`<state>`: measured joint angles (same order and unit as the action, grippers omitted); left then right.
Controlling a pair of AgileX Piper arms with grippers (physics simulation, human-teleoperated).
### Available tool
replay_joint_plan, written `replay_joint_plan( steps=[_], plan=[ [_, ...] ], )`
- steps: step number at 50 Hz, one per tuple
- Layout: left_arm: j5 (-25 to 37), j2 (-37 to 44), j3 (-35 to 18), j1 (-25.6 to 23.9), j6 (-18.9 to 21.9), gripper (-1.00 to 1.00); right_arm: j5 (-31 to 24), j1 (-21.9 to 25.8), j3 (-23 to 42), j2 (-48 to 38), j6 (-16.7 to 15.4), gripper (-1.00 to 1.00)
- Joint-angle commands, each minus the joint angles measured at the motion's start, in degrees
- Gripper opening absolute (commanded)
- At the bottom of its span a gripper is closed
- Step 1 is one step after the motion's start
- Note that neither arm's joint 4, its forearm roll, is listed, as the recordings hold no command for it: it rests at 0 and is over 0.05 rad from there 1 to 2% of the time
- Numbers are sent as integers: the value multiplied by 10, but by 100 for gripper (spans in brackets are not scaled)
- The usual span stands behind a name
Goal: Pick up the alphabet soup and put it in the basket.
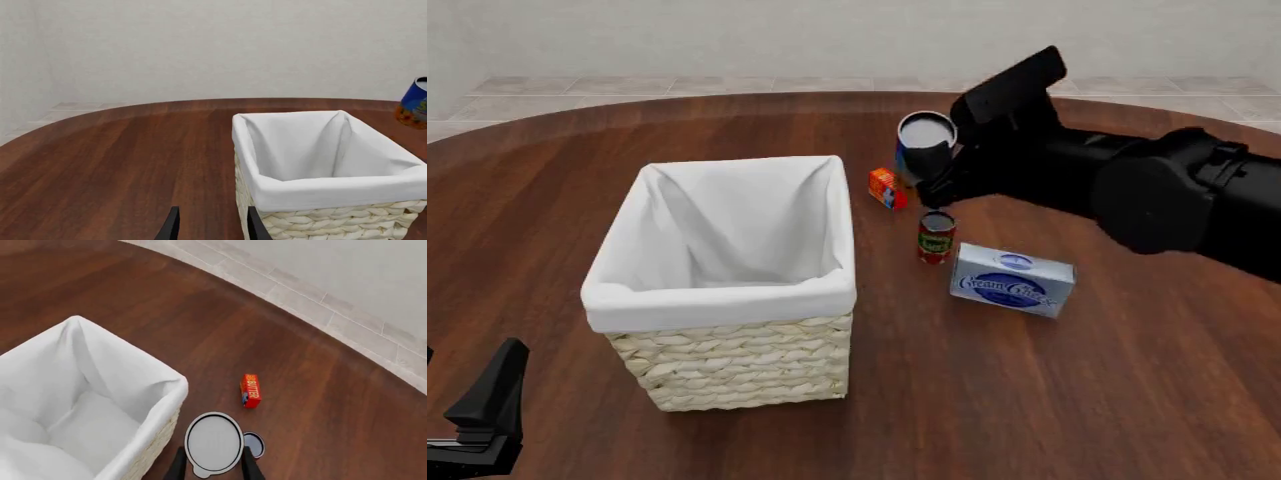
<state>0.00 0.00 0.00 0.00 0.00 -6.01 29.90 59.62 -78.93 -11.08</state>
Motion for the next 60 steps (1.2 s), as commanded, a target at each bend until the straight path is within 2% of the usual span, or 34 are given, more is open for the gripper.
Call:
replay_joint_plan(
  steps=[1, 6, 35, 60],
  plan=[
    [0, 0, 0, 0, 0, 100, -43, 12, 49, 17, -4, -100],
    [0, 0, 0, 0, 0, 100, -51, 17, 58, 17, -15, -100],
    [0, 0, 0, 0, 0, 100, -48, 133, 70, -14, -5, -100],
    [0, 0, 0, 0, 0, 100, -80, 178, 154, -87, 3, -100]
  ],
)
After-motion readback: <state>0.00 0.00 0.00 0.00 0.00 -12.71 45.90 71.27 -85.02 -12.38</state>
